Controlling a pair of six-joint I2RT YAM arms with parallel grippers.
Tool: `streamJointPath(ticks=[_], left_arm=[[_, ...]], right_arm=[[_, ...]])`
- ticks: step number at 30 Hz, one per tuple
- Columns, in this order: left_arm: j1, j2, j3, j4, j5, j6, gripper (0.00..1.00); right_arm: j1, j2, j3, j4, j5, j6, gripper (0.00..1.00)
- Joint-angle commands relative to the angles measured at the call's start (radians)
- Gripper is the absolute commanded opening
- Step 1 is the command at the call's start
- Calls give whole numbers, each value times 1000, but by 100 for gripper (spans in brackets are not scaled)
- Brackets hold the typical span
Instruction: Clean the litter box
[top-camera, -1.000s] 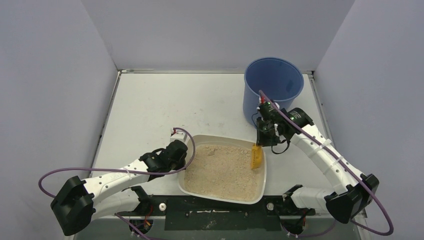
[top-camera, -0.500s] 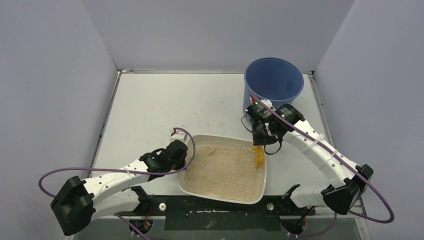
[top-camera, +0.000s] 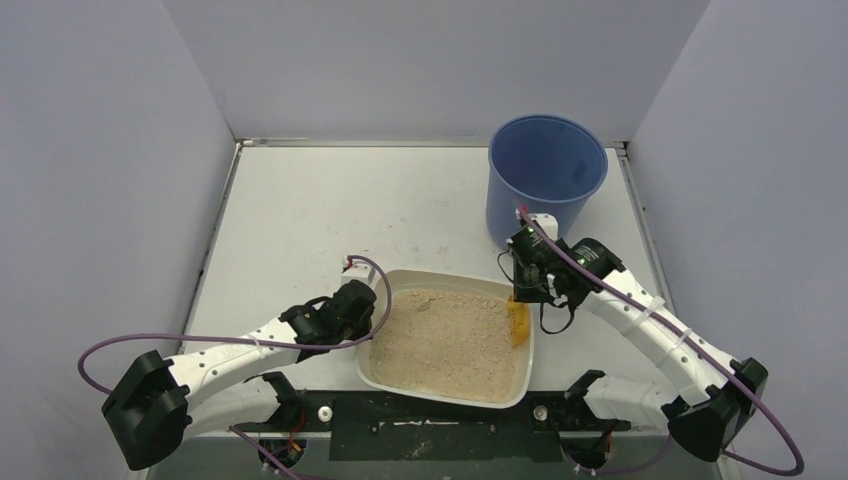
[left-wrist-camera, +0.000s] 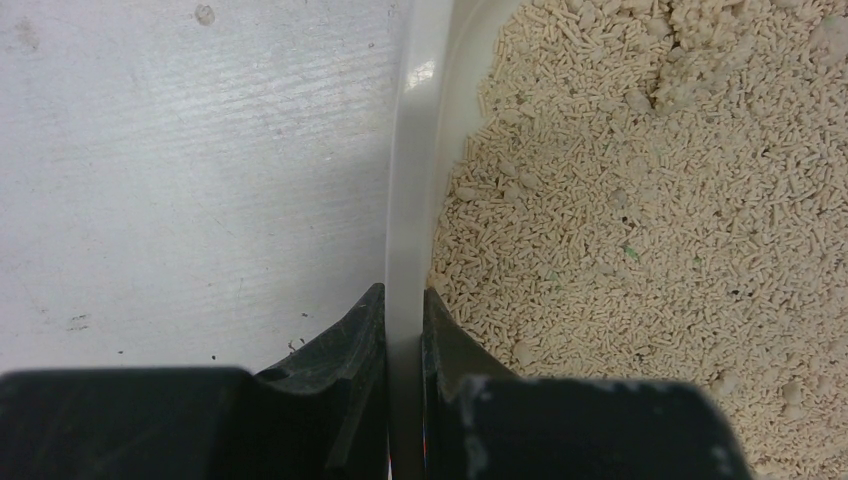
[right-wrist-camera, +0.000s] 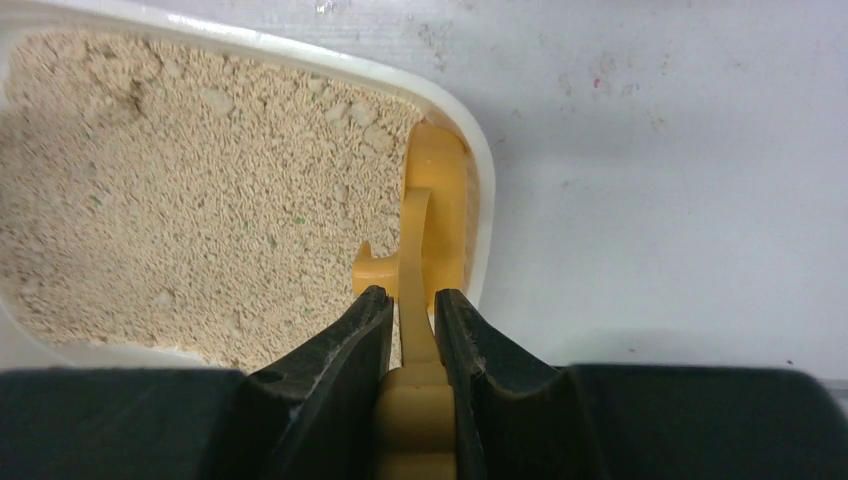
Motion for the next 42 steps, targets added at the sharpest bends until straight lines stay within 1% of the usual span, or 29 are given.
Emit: streamJointPath(ticks=[1,6,8,11,14,22,26,29,34,42], left_arm=[[-12,6,34,65,5,8,0],[-16,22,35,58,-9,10,0],[-17,29,37,50,-16,9,0],[-18,36,37,45,-22,8,0],[-18,38,37,38,-27,3,0],[-28,51,45,34,-24,-10,0],[-36,64,48,40,-25,-13,0],[-42,72,52,42,-28,-12,0],[-43,71,51,45,-25,-14,0],[-45,77,28,75,-13,-17,0]], right_arm=[[-131,-65,-122,79,-41,-52,0],[-337,-159,-206,124,-216,-127,0],[-385,-174,-218,122,-249,-146,0],[-412,-200,-253,144,-279,-137,0],[-413,-258,-320,192,-279,-76,0],[-395,-493,-491,308,-212,132,0],[-382,-579,-555,381,-198,187,0],[-377,-593,-608,470,-244,188,0],[-356,-562,-654,573,-275,124,0],[-316,-502,-752,796,-377,127,0]])
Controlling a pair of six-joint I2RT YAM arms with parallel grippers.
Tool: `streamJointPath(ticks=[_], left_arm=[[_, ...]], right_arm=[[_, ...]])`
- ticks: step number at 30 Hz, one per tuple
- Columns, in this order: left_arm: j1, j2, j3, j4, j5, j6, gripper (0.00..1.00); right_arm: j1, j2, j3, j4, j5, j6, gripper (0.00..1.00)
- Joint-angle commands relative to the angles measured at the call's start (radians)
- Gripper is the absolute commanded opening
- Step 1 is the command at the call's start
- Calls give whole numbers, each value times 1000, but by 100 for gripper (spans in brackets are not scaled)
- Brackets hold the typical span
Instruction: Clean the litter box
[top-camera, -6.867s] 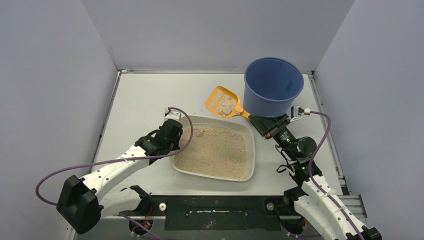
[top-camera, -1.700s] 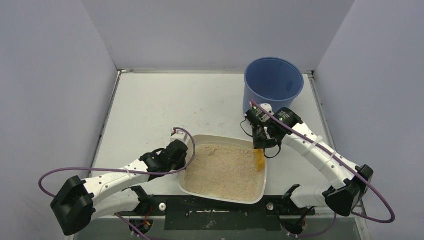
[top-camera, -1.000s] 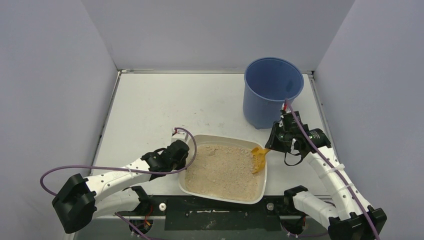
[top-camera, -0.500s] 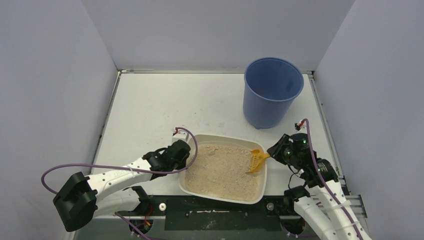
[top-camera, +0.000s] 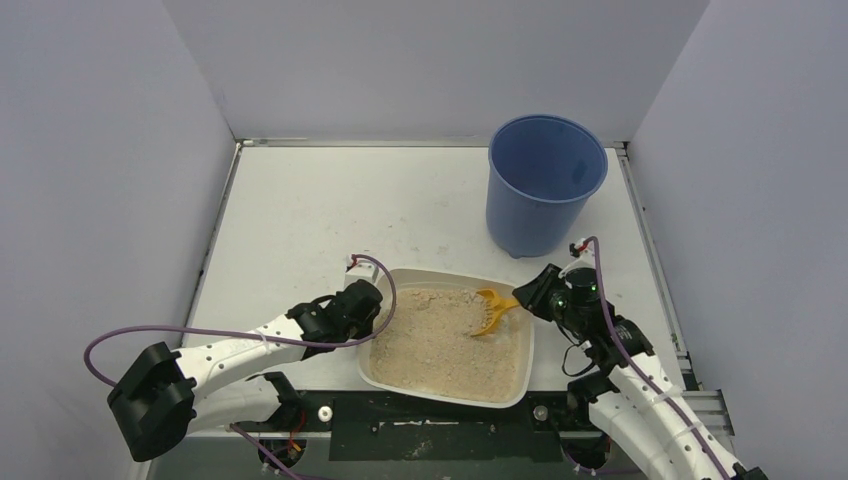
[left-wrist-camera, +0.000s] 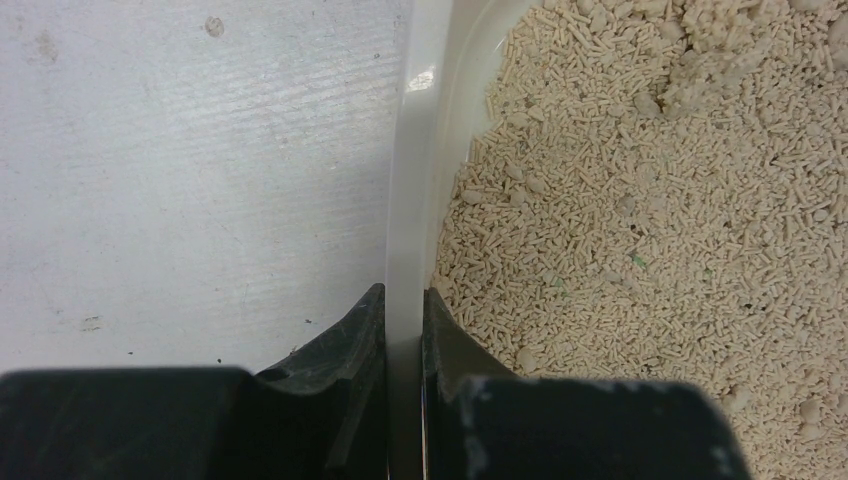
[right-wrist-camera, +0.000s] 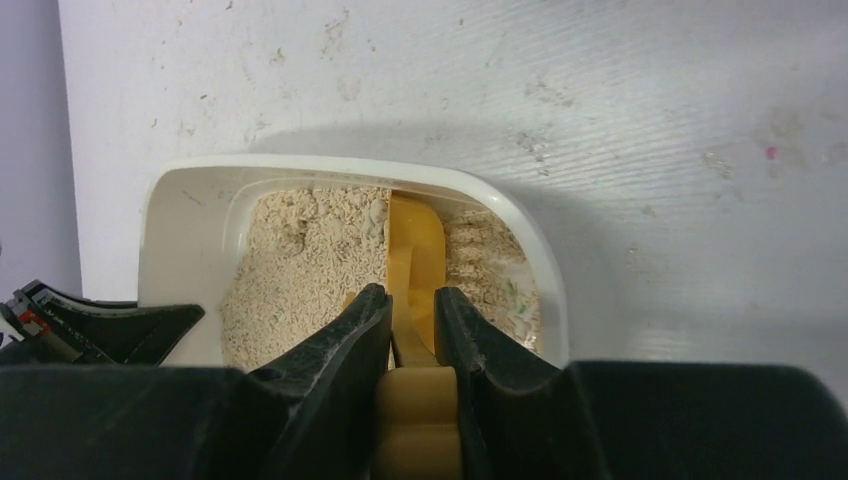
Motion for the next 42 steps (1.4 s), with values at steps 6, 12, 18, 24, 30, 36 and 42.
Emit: streamJointPath(ticks=[6,12,18,24,30,36,42], left_arm=[[-18,26,31,82,21,25,0],[-20,4,78,67,-1,74,0],[-20,-26,141,67,2,133,0],[-20,-50,224,49,-3,218,0],[-20,-51,330,-14,6,270,0],[-20,-58,431,-69,6,314,0],[-20,-64,517,-108,6,349,0]], right_arm=[[114,139,-122,272,-41,14,0],[163,211,-169,447,-29,62,0],[215,310,-190,623,-33,101,0],[247,387,-213,794,-28,149,0],[286,458,-245,983,9,219,0],[318,508,-278,1162,4,263,0],[351,541,-336,1307,20,329,0]])
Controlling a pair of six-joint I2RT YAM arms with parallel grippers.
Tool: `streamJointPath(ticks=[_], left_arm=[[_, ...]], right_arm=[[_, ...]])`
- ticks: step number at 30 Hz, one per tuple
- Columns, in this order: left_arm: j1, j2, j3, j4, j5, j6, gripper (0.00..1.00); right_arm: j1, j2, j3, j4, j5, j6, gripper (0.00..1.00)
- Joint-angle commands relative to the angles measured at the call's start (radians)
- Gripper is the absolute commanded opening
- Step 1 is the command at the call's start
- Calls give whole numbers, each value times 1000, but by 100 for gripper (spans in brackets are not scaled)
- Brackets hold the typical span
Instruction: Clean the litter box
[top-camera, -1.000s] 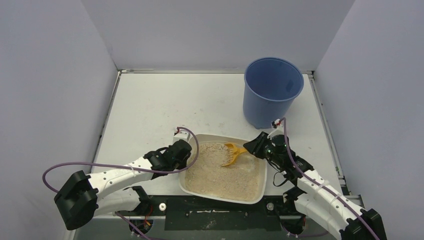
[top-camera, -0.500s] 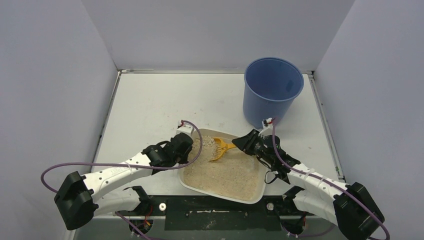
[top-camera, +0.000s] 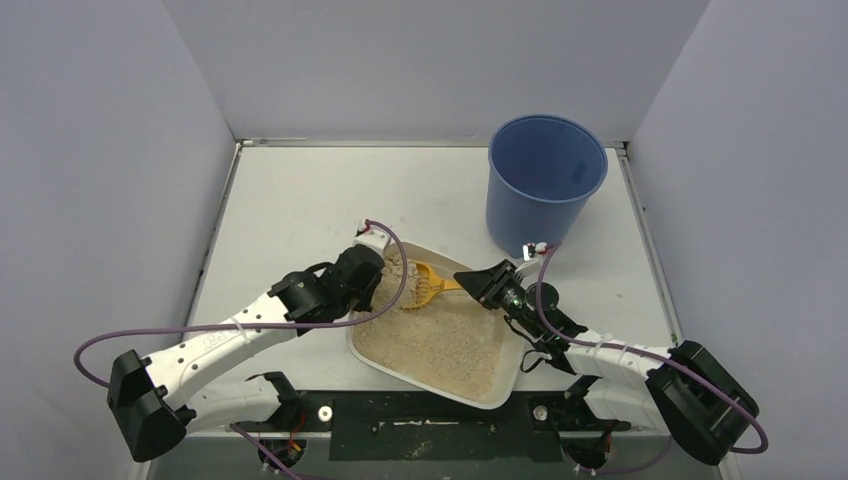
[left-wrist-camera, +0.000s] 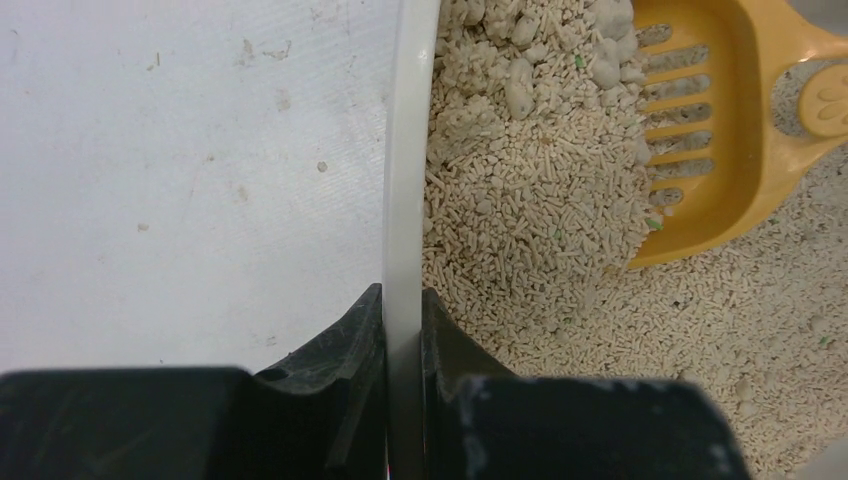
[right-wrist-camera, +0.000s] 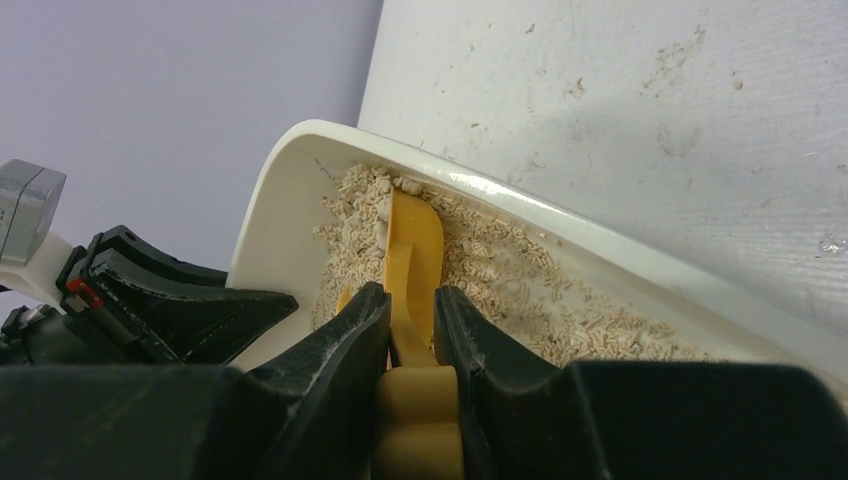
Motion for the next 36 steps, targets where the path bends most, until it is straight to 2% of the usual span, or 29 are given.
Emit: streamJointPath(ticks=[1,3,4,6,9,12,15,17,21,23,26,29,31,32,34,36], left_arm=[[-23,-67,163,182,70,81,0],[-23,-72,185,173,68,86,0],[-23,-75,195,168,67,90,0],[-23,-83,210,160,58,96,0],[-23,-86,231,151,49,105,0],[-23,-91,248,152,54,111,0],[-23,-97,259,156,54,117,0],[-23,-97,273,156,56,123,0],[-23,-98,292,165,54,140,0],[-23,-93,304,158,56,142,0],[-23,-91,298,168,62,141,0],[-24,-83,307,166,69,138,0],[-24,-88,302,177,69,139,0],[-24,-88,302,179,69,140,0],[-24,-81,313,169,70,142,0],[-25,-85,311,174,75,143,0]], right_arm=[[43,53,-79,117,-31,12,0],[44,77,-67,101,-62,13,0],[42,65,-89,107,-30,35,0],[51,53,-142,194,11,73,0],[62,109,-101,213,-67,54,0],[64,124,-175,309,17,121,0],[73,179,-121,319,-82,85,0],[62,165,-183,346,16,148,0],[88,213,-127,366,-82,100,0],[65,191,-193,378,23,173,0],[126,233,-102,363,-61,114,0],[90,235,-188,357,48,218,0],[107,273,-156,442,-13,203,0],[125,289,-124,433,-43,186,0],[107,290,-153,406,6,197,0],[76,302,-194,468,35,229,0]])
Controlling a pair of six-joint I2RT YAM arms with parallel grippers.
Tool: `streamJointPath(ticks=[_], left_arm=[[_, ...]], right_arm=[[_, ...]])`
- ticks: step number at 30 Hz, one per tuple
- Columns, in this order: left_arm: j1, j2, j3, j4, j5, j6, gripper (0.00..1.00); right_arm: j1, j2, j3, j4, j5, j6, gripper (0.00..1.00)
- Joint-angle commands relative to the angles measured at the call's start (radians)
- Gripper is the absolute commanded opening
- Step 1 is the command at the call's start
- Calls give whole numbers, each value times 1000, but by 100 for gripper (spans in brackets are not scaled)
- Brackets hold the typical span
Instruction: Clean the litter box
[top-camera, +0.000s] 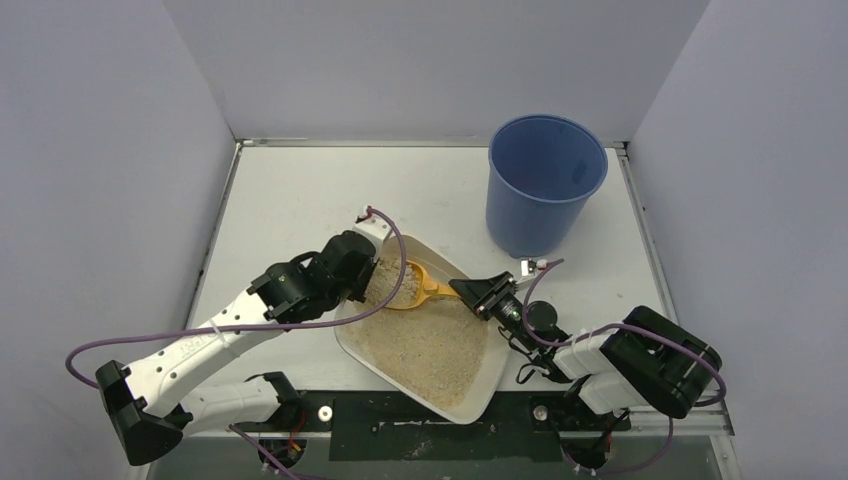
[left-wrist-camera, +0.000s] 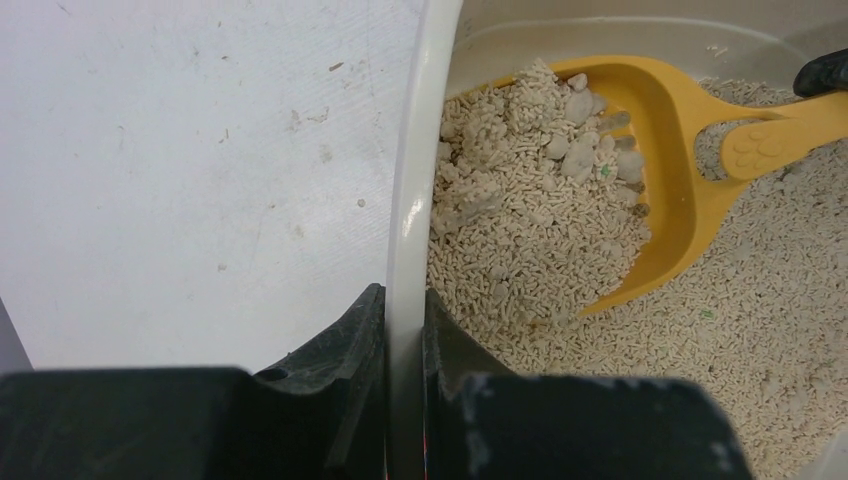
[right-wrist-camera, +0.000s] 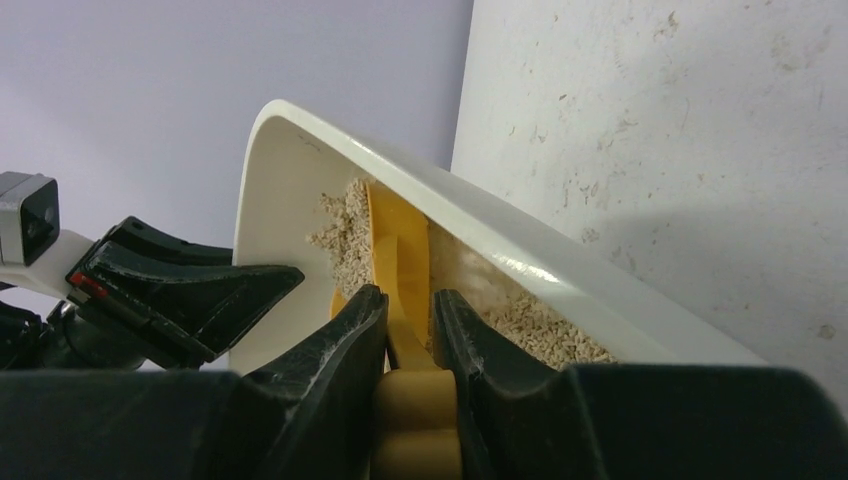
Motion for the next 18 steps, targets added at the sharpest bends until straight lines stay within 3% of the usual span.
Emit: streamJointPath(ticks=[1,3,5,8,10,12,15,18], left_arm=[[-20,-56,125,299,78,-15,0],[-20,-55,124,296,76,-14,0],[-20,-50,132,289,80,-15,0],[-20,-58,118,305,79,-12,0],[-20,-49,129,293,78,-10,0],[-20,-50,134,292,78,-8,0],[-20,-54,122,307,74,-2,0],[-20,-40,140,290,80,-2,0]], right_arm=[[1,64,-28,-56,-78,-61,0],[34,92,32,-61,-135,-92,0],[-27,88,-26,-90,-59,-38,0],[-12,134,-6,40,-136,-59,0],[16,137,43,-17,-162,-86,0],[-49,119,-28,-89,-71,-54,0],[-29,181,23,74,-184,-74,0],[-61,182,1,-10,-134,-80,0]])
